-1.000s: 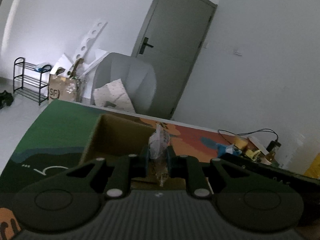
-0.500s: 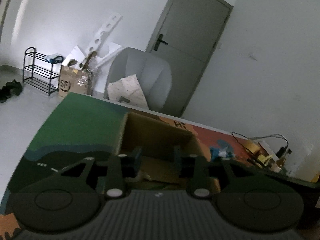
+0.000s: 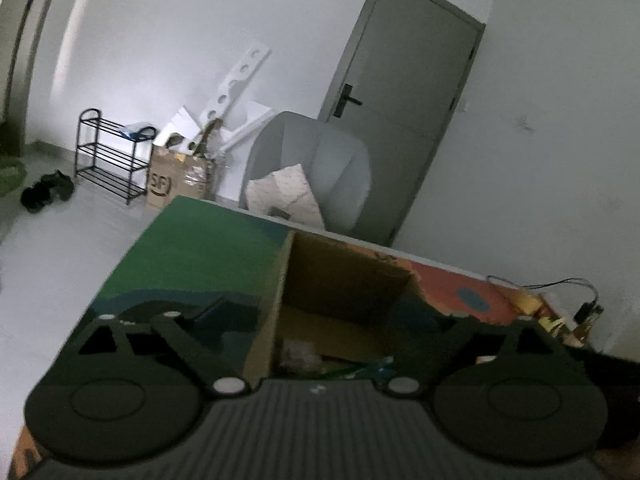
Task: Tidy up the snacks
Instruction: 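Carry both packets into the cardboard box and open both grippers, then move both grippers back over the snack pile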
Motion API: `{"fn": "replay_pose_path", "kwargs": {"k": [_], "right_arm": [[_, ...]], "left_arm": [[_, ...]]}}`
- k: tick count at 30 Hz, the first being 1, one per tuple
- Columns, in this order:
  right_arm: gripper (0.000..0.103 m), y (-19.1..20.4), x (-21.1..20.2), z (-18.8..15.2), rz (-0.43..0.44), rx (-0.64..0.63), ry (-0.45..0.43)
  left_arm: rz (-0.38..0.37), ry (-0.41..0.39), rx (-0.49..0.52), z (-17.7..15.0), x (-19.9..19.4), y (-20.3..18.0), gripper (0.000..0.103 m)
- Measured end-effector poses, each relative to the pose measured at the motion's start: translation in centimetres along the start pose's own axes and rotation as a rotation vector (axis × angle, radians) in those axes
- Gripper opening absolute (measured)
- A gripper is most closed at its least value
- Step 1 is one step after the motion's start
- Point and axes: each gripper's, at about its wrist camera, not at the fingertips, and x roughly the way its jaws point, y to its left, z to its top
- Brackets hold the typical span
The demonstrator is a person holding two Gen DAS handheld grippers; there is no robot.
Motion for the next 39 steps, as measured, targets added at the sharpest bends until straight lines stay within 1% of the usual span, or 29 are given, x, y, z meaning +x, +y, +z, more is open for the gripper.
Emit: {"fn": "replay_pose_path", "kwargs": {"k": [3, 5, 7, 8, 10, 13, 15, 19, 20, 21, 24, 33, 39], "right_arm": [[0.067, -0.5, -0.6, -0.3, -0.010, -0.013, -0.001], [0.072, -1.0, -1.1, -0.6, -0.022, -0.017, -0.001], [0.080, -1.6, -1.5, -0.9, -0.031, -0.011, -0.002], [0.083, -2.0, -1.7, -1.0, -0.033, -0.010, -0.005], [0.093, -2.7, -2.3, -1.3, -0.047, -0.004, -0.009], [0.101, -3.6, -3.3, -1.5, -0.066, 0.000, -0.023], [0.103, -4.2, -4.1, -1.7, -0.083, 0.004, -0.034], [0.103, -5.8, -5.2, -1.8, -0.130, 0.023, -0.027], [0.103, -6.3, -5.7, -1.8, -0.146, 0.029, -0.036], [0.103, -6.8, -6.3, -1.8, -0.161, 0.040, -0.042], [0.103, -8.6, -7.9, -1.9, -0.205, 0.086, -0.050], [0.103, -12.9, -11.9, -3.4, -0.359, 0.151, -0.085], [0.103, -14.9, -13.5, -4.4, -0.409, 0.174, -0.090]], "left_arm": [[0.031, 0.007, -0.009, 0.0, -0.3, 0.1, 0.095], [0.041, 0.010, -0.007, 0.0, -0.6, -0.1, 0.095], [0.051, 0.007, 0.005, -0.2, -0.9, -0.6, 0.098], [0.054, 0.004, 0.011, -0.2, -1.0, -0.8, 0.099], [0.055, 0.005, 0.026, -0.5, -1.0, -1.4, 0.099], [0.045, 0.017, 0.042, -0.9, -1.0, -2.2, 0.099], [0.038, 0.024, 0.045, -1.1, -0.8, -2.8, 0.099], [0.006, 0.026, 0.057, -1.7, -0.9, -4.1, 0.100], [-0.004, 0.027, 0.058, -1.8, -0.9, -4.5, 0.102], [-0.020, 0.029, 0.064, -1.9, -0.9, -4.9, 0.103], [-0.065, 0.037, 0.090, -2.3, -0.9, -6.4, 0.103], [-0.219, 0.116, 0.166, -4.2, 0.3, -11.8, 0.103], [-0.283, 0.168, 0.203, -6.0, 1.2, -14.4, 0.103]]}}
